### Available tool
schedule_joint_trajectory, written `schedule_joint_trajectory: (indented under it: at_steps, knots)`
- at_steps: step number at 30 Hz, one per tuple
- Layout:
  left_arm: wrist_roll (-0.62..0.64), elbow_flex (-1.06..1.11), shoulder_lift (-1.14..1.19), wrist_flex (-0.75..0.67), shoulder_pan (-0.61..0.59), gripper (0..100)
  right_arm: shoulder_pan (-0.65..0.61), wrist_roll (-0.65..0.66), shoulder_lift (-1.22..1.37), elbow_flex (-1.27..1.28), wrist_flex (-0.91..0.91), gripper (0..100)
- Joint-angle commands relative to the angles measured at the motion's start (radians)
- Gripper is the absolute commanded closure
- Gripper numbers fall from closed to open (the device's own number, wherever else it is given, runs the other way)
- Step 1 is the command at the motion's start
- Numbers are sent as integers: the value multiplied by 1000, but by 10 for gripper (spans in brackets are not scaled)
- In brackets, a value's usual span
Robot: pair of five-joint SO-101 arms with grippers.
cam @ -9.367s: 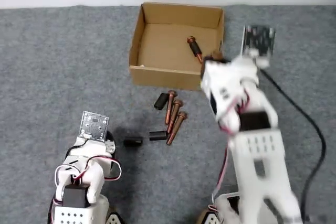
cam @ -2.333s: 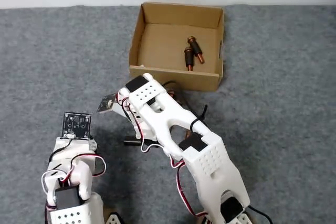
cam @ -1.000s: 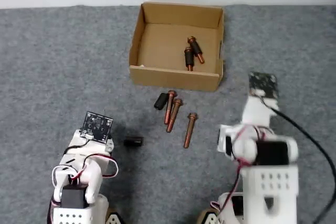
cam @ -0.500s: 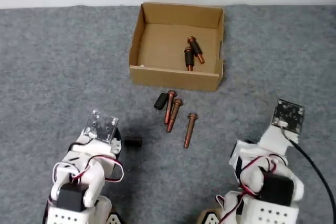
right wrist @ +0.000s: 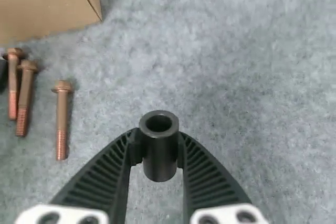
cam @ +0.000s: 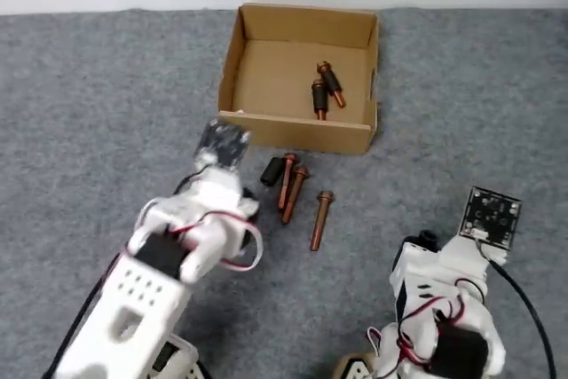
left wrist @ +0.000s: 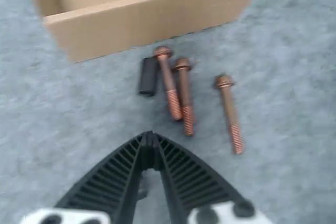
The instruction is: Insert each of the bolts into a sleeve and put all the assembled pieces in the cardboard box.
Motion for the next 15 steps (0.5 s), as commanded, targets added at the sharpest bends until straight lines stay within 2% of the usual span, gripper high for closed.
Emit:
schedule_joint_trajectory:
  at_steps: [1,9,12,15]
  knots:
    - [68,-180,192,-25,60,994,12,12,-22,-8,-25,991]
    - [123,-478,635,-15,83,992,15,12,-27,0,-27,991]
    - [144,-601,783,35,84,992,15,12,-27,2,-27,991]
    - [163,-737,924,143,101,992,15,12,-27,2,-27,991]
